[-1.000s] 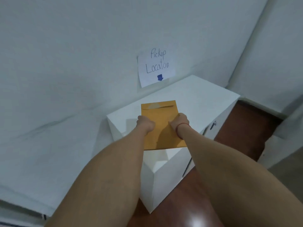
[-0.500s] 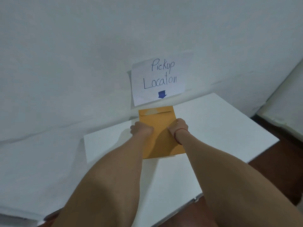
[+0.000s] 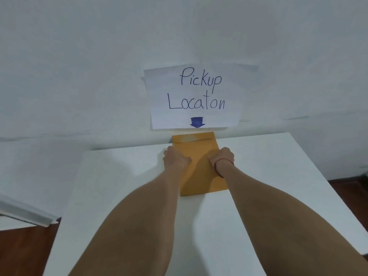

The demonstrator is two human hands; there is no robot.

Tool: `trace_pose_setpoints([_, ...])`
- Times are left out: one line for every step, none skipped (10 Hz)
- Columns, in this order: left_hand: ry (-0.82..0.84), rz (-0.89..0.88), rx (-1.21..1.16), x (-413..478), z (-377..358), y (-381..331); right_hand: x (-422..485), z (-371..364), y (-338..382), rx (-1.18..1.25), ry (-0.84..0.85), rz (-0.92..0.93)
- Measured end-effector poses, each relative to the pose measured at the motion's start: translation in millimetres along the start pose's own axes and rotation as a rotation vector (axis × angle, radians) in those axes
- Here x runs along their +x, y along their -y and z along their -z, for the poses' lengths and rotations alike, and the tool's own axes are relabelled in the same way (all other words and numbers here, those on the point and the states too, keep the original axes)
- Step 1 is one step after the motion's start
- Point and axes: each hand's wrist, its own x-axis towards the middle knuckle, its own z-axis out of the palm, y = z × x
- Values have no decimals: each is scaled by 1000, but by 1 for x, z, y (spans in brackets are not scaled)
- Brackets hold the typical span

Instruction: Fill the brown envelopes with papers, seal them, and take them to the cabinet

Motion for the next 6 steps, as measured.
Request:
trace_pose_setpoints([-56, 9, 89, -1, -6, -3, 5, 0, -6, -194, -41, 84])
trace_pose_setpoints([-145, -7, 254, -9, -9, -7, 8, 1, -8, -336, -84, 165])
trace_pose_setpoints([-211, -31, 350, -21, -12, -6, 6, 3, -8, -363, -42, 243])
trace_pose_setpoints([-193, -19, 349, -37, -13, -1, -2, 6, -13, -308, 8, 304])
trace_pose_setpoints([-151, -25, 292, -63, -10, 17, -21, 12, -28, -240, 70, 365])
trace_pose_setpoints([-139, -34, 233, -89, -10, 44, -46, 16, -52, -219, 61, 444])
